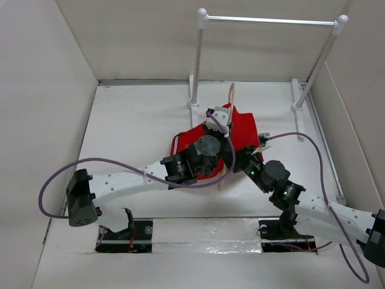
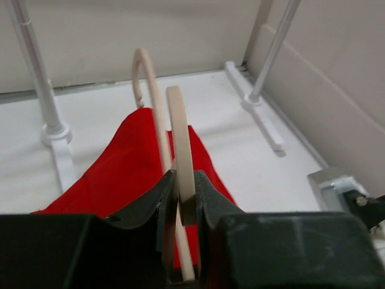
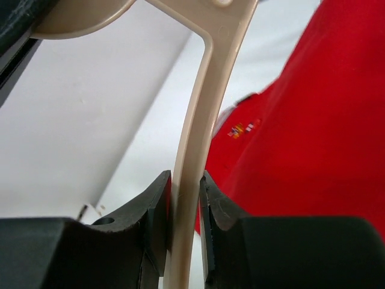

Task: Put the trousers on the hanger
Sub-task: Place the trousers on the hanger, then place the hanger at the clothesline.

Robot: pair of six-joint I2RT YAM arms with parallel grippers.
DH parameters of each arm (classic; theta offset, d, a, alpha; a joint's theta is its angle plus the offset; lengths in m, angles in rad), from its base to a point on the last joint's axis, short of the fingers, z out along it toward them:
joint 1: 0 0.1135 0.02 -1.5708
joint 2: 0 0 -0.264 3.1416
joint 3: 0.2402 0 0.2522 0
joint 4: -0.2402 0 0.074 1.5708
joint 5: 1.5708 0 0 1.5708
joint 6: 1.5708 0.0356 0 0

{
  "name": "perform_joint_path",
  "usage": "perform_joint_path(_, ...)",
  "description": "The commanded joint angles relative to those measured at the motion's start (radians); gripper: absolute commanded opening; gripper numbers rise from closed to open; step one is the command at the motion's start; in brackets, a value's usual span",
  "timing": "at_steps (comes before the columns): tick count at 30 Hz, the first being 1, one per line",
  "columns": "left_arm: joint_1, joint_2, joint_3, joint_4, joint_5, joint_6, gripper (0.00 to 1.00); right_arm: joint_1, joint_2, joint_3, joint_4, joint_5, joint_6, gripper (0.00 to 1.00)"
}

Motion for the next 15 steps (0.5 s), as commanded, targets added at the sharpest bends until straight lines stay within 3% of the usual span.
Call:
perform_joint_path(1, 0.007, 0.003, 0.141, 0.173, 0.082, -0.016, 0.14, 0.015, -0.046, 0.037, 0.137, -0.072, -0.052, 0.0)
perform_joint_path(2, 0.007, 0.008, 0.149, 0.173, 0.082, -0.019, 0.14, 0.015, -0.054, 0.043, 0.134, -0.072, -0.051, 0.0)
perform_joint_path(8, 0.035, 0.038, 0.209, 0.176, 0.197, -0.038, 0.42, -0.032, -0.132, 0.059, 0.111, -0.098, 0.004, 0.0)
perform_joint_path(15, 0.035, 0.052, 0.264, 0.198, 0.255, -0.014, 0.57, -0.135, -0.226, 0.048, 0.064, -0.121, 0.044, 0.0)
